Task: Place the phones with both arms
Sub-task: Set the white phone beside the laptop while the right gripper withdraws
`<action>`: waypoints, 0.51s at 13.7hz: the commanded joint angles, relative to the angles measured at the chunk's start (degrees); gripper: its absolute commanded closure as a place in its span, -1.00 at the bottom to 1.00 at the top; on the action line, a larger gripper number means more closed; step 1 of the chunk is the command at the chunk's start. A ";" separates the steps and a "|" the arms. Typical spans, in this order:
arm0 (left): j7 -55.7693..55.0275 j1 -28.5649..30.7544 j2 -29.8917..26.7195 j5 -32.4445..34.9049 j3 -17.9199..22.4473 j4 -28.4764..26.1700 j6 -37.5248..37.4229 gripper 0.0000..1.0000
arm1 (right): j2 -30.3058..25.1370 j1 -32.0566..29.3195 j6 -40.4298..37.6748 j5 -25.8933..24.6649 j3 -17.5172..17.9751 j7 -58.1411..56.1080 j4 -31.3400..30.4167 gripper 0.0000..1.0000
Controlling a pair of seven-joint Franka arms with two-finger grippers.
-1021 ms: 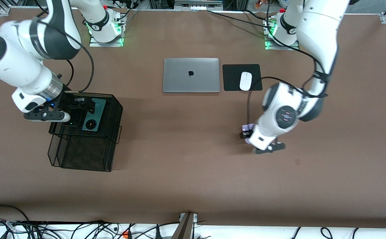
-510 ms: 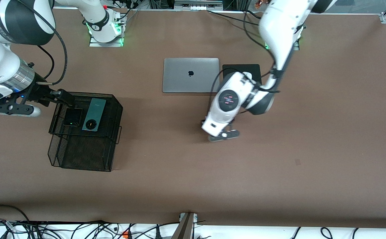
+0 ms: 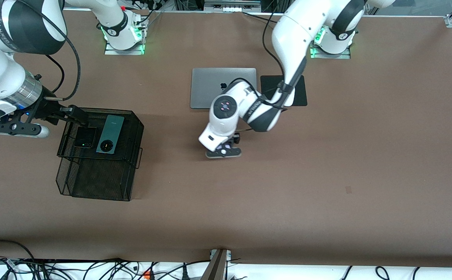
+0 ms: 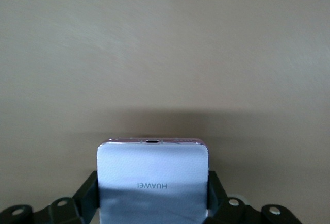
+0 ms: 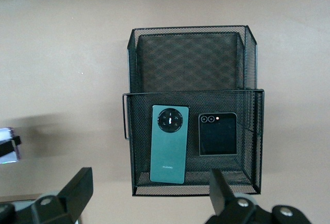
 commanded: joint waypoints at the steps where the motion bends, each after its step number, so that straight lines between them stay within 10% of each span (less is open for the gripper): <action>1: -0.37 -5.61 3.50 0.73 5.53 4.12 0.61 1.00 | 0.14 -0.01 -1.12 -0.84 -0.01 0.37 0.82 -1.00; 3: -0.63 -6.23 4.38 0.81 5.71 4.47 1.13 1.00 | 0.14 -0.01 -1.12 -0.84 -0.01 0.54 0.82 -1.00; 4: -0.72 -6.23 4.39 0.81 5.71 4.38 2.36 0.42 | 0.14 -0.01 -1.20 -0.84 -0.01 0.54 0.73 -1.00; 5: -0.90 -6.23 4.56 0.81 5.80 4.29 2.63 -0.81 | 0.14 -0.01 -1.20 -0.84 -0.01 0.46 0.65 -1.00; 7: -2.65 -6.23 4.56 0.90 5.89 4.29 2.63 -1.00 | 0.23 -0.01 -1.20 -0.84 -0.01 0.54 0.64 -1.00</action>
